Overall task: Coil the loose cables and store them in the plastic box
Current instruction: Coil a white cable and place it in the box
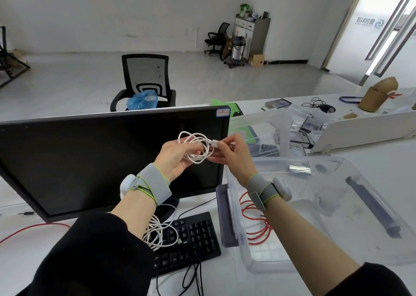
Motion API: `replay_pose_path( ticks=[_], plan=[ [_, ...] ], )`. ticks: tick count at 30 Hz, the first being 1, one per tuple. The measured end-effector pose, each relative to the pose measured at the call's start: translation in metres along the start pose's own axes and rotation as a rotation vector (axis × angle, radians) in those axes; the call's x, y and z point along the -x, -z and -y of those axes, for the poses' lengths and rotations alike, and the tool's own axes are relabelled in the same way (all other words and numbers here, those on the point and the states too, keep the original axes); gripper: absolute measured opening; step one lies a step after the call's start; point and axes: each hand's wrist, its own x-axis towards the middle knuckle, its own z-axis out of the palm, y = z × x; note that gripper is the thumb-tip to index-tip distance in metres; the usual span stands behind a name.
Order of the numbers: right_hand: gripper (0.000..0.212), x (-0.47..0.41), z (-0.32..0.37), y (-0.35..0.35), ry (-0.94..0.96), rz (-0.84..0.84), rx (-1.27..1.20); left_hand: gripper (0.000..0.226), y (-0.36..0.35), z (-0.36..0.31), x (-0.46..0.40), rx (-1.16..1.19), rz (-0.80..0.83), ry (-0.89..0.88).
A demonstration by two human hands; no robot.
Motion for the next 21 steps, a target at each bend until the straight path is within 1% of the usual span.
replay_pose_path(
  ticks=[1, 3, 6, 8, 10, 12, 14, 17, 21],
  plan=[
    [0.011, 0.000, 0.001, 0.001, -0.013, 0.009, -0.039, 0.019, 0.001, -0.001, 0.001, -0.068, -0.006, -0.003],
    [0.009, 0.000, 0.002, 0.000, -0.047, 0.019, -0.105, 0.026, -0.001, -0.002, 0.002, -0.127, -0.037, -0.029],
    [0.008, -0.002, -0.001, -0.004, -0.118, 0.004, -0.191, 0.030, -0.006, 0.000, 0.003, -0.125, -0.039, -0.101],
    [0.008, -0.005, -0.004, -0.004, -0.150, -0.010, -0.213, 0.028, -0.005, 0.001, 0.004, -0.078, -0.015, -0.095],
    [0.007, -0.006, -0.009, -0.001, -0.130, -0.033, -0.145, 0.027, -0.004, 0.001, 0.003, 0.014, 0.013, -0.051],
    [0.005, -0.007, -0.013, 0.001, -0.061, -0.068, -0.007, 0.027, -0.002, 0.002, 0.002, 0.091, 0.031, -0.010],
    [0.002, -0.007, -0.015, 0.003, 0.028, -0.071, 0.139, 0.026, -0.002, 0.002, 0.002, 0.117, 0.038, 0.012],
    [0.002, -0.004, -0.015, 0.001, 0.128, -0.014, 0.302, 0.020, 0.000, 0.001, 0.002, 0.070, 0.073, -0.005],
    [0.009, -0.001, -0.014, -0.001, 0.184, -0.029, 0.398, 0.016, -0.001, 0.004, 0.003, -0.010, 0.067, -0.052]
  ],
)
